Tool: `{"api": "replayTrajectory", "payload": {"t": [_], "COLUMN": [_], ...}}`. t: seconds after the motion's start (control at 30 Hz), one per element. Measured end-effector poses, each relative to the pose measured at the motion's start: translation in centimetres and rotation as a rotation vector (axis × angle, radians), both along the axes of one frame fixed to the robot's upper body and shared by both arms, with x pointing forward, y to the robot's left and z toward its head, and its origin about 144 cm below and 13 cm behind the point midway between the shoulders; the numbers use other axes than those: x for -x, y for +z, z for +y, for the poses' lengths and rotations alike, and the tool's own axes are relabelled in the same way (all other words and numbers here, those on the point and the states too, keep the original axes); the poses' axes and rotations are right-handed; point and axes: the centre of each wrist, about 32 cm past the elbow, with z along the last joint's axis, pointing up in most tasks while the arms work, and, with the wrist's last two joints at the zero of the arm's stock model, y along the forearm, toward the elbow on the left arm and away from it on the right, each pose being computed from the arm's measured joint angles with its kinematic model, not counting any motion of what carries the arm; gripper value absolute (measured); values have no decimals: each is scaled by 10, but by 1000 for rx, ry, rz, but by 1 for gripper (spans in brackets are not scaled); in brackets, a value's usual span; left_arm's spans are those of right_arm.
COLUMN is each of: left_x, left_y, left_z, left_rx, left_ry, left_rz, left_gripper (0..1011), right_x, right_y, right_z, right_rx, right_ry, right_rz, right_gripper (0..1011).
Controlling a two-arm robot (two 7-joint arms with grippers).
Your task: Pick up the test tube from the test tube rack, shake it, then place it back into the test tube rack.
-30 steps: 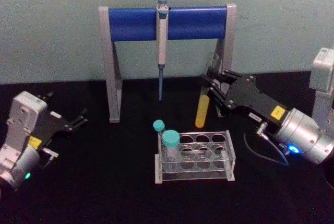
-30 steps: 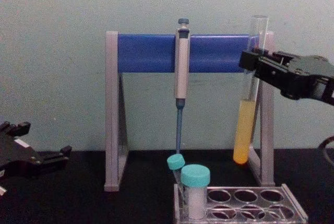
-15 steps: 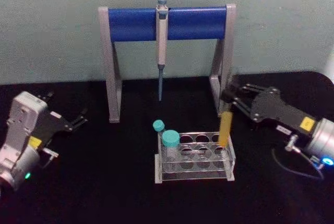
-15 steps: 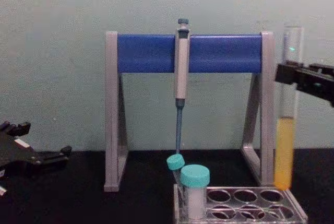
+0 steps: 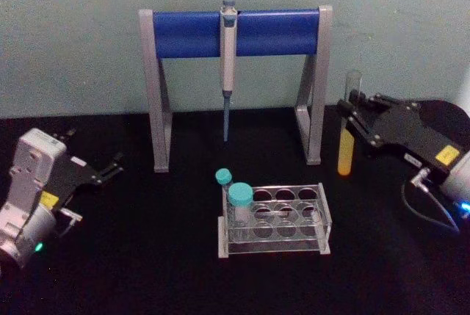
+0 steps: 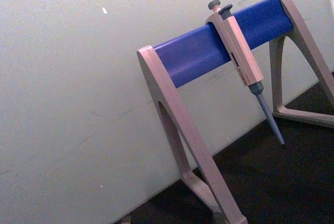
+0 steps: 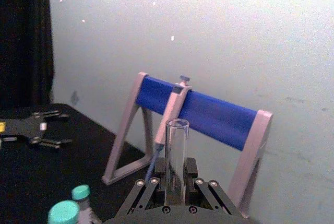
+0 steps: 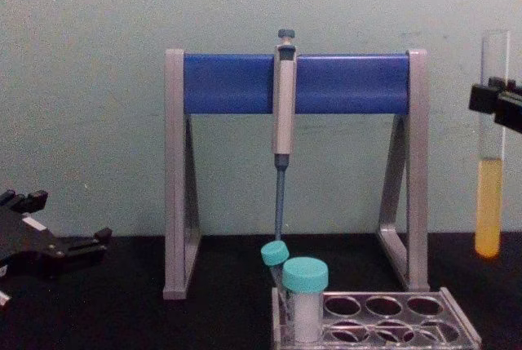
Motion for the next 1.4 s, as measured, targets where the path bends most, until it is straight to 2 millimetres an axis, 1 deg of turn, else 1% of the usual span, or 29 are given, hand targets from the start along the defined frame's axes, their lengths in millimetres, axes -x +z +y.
{"api": "replayTrajectory", "payload": {"t": [0.2, 0.47, 0.6, 0.8, 1.0, 1.1, 1.2, 1.4], "left_x": [0, 0, 0, 0, 0, 0, 0, 0], "left_y": [0, 0, 0, 0, 0, 0, 0, 0], "left_z": [0, 0, 0, 0, 0, 0, 0, 0], "left_rx": [0, 0, 0, 0, 0, 0, 0, 0], "left_ry": [0, 0, 0, 0, 0, 0, 0, 0], "left_rz": [0, 0, 0, 0, 0, 0, 0, 0], "left_gripper": [1001, 1001, 1001, 1001, 1001, 1001, 1001, 1001], "right_x": [-14, -30, -34, -35, -29, -21, -12, -2], "right_y": [-2, -9, -12, -15, -17, -17, -15, -9], "right_z": [10, 27, 34, 41, 36, 30, 20, 7], "right_rx": [-21, -83, -110, -138, -147, -146, -137, -113], "right_ry": [-12, 71, 132, 222, 264, 265, 240, 159], "right_rz": [-27, -8, 11, 45, 85, 105, 115, 105], "right_gripper": [229, 229, 229, 229, 229, 229, 229, 229]}}
